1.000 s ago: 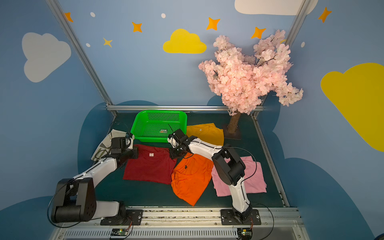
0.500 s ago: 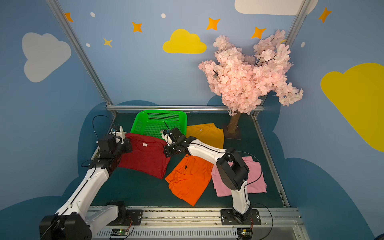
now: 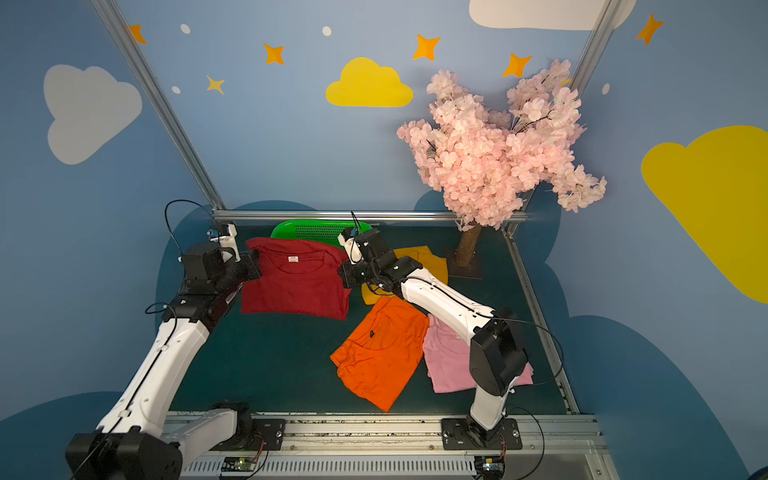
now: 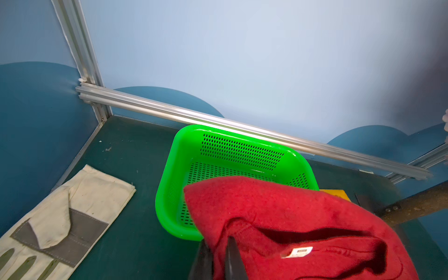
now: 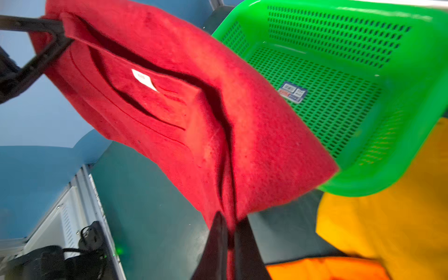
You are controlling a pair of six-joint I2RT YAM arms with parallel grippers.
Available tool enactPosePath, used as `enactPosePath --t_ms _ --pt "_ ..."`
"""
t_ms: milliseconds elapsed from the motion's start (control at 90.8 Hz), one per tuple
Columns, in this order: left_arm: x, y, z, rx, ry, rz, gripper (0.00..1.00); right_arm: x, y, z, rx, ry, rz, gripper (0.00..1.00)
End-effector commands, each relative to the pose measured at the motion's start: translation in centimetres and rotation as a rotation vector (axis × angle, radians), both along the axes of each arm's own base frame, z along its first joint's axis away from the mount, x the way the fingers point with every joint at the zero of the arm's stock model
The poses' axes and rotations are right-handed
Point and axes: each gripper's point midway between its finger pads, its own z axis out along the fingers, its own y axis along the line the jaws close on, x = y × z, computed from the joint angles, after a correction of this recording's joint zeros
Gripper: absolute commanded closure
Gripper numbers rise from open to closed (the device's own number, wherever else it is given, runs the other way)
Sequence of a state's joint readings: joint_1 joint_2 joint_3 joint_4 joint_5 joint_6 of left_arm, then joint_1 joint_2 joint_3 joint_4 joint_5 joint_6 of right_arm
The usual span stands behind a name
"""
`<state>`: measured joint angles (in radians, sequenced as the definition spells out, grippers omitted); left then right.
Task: Put the folded t-shirts into the basket
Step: Pick up the T-shirt from the center of the board, then place the T-shirt in the bin.
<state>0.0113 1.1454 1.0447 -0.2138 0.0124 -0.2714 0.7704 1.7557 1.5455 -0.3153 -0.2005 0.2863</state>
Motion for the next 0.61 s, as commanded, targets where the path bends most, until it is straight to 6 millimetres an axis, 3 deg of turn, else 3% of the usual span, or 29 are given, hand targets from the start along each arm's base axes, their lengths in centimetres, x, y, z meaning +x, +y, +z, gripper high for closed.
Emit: enactPosePath --t_ms 0,176,352,507,595 --pt "2.6 -0.2 0.5 -0.035 0.012 0.007 0.97 3.3 -0.7 4.1 0.026 -0.123 -0.027 1.00" --pt "7.7 -0.8 1.5 -0.052 0.014 -0.017 0.97 8.0 -1.0 5.6 0.031 -0.181 -0.062 1.00" --pt "12.9 -1.0 0.3 -0.026 0.066 -0.042 0.97 12.7 -0.8 6.2 0.067 -0.193 -0.090 1.00" --pt "16.0 -1.6 -0.5 -0.021 0.112 -0.088 0.97 14.7 0.3 6.2 0.095 -0.176 -0.080 1.00" --pt "17.2 -1.7 -1.2 -0.019 0.128 -0.100 0.97 15.4 1.1 4.9 0.095 -0.153 -0.064 1.00"
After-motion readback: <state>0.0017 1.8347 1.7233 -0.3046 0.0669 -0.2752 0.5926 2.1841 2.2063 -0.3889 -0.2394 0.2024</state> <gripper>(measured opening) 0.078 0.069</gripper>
